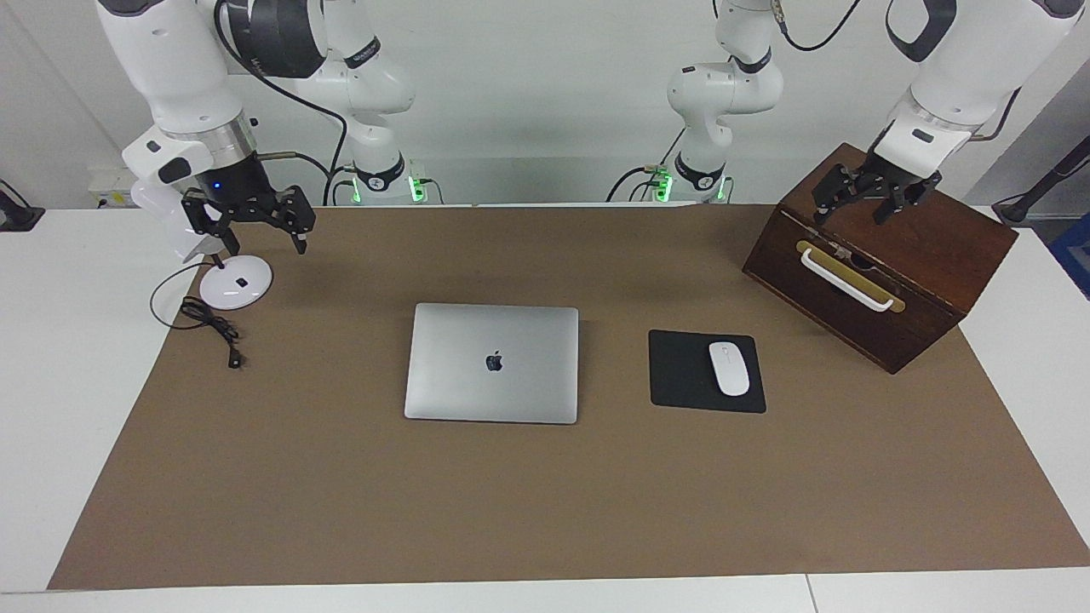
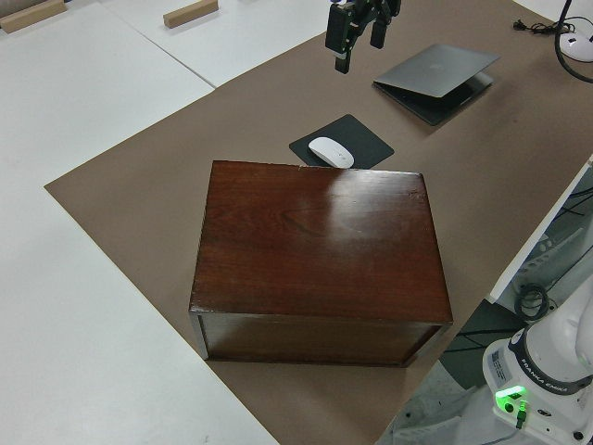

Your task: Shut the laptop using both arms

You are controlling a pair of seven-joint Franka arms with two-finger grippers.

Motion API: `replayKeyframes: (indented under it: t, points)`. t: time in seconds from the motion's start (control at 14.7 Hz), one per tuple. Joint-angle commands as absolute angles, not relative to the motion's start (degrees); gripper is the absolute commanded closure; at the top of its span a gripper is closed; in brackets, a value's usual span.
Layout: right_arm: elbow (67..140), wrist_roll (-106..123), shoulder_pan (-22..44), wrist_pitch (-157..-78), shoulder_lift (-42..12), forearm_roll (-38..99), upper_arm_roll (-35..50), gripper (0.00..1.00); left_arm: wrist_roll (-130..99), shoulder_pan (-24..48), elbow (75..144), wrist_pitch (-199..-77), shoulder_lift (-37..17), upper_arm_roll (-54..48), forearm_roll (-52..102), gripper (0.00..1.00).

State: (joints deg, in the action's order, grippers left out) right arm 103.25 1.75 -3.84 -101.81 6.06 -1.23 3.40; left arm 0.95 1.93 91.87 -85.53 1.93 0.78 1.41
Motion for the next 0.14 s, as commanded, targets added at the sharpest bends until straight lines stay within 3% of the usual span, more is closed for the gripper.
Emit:
replayKeyframes:
  t: [0.0, 0.07]
  points:
    - [104.33, 3.86, -4.04, -102.13, 7.03, -0.79, 3.6, 0.0, 0.35, 1.58, 93.6, -86.57, 3.25, 0.53, 0.62, 0.0]
    - [104.33, 4.65, -4.04, -102.13, 7.03, -0.79, 3.6, 0.0, 0.35, 1.58, 93.52, -86.49, 3.25, 0.53, 0.62, 0.0]
